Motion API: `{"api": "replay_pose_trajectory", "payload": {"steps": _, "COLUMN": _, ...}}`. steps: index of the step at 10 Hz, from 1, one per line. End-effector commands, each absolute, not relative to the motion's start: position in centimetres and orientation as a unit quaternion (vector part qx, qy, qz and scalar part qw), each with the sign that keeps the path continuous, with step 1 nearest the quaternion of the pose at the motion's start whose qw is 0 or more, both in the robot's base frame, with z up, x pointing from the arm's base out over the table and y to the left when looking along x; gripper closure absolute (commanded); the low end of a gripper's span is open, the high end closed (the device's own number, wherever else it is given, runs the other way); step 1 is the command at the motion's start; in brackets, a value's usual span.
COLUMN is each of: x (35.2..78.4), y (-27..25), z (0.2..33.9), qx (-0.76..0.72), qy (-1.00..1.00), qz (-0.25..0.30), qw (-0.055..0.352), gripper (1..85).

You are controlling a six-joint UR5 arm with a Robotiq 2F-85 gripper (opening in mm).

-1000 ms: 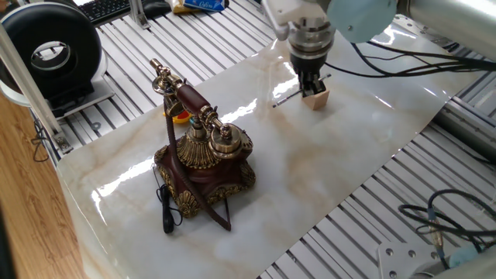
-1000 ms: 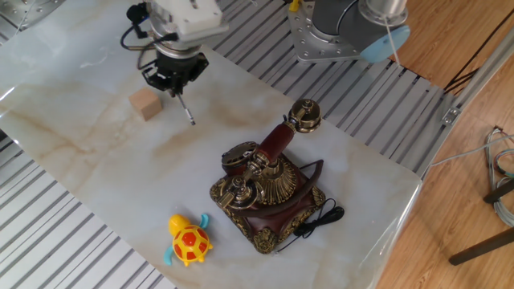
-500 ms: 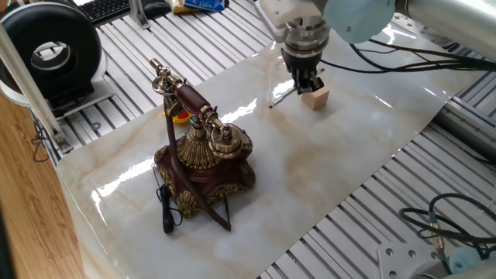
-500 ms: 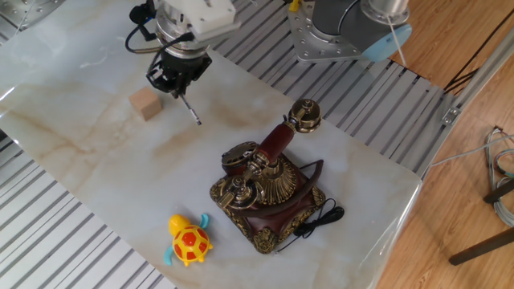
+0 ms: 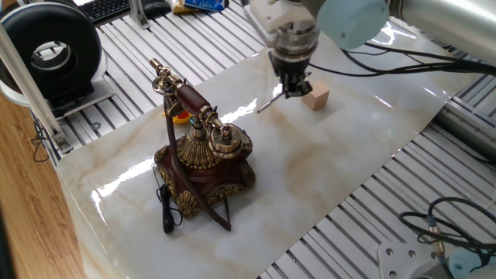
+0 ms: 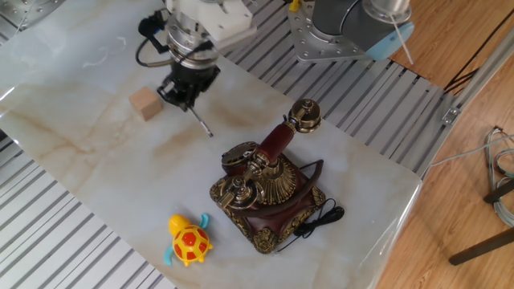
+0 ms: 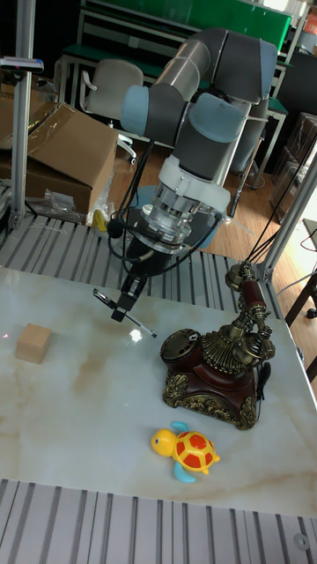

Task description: Dial a number on an old rotary phone

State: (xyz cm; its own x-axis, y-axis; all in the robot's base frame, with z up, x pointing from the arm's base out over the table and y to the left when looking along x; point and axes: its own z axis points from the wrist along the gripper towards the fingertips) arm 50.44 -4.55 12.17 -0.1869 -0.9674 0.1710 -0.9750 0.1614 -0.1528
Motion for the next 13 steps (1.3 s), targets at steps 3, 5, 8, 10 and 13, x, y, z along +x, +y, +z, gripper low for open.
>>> {"api": "replay_pose_trajectory", "payload": {"steps": 3, "x": 49.9, "y": -2.5, "z": 12.2, "qx": 0.63, "qy": -0.77, "qz": 0.102, "qw": 0.018, "gripper": 84.3}}
{"api": "replay_pose_trajectory", "payload": {"steps": 5, "x": 49.8, "y": 0.2, "z": 12.6, "qx": 0.615, "qy": -0.784, "qz": 0.087, "qw": 0.014, "gripper": 84.3}}
{"api": "replay_pose_trajectory", "payload": {"steps": 8, "x": 50.4, "y": 0.4, "z": 13.2, "qx": 0.621, "qy": -0.777, "qz": 0.101, "qw": 0.02, "gripper": 84.3}}
{"api": "replay_pose_trajectory", "payload": {"steps": 10, "x": 50.2, "y": 0.5, "z": 13.1, "qx": 0.629, "qy": -0.771, "qz": 0.096, "qw": 0.022, "gripper": 84.3}}
{"api": "replay_pose_trajectory", "payload": {"steps": 13, "x": 50.1, "y": 2.0, "z": 13.1, "qx": 0.625, "qy": -0.776, "qz": 0.089, "qw": 0.018, "gripper": 84.3}}
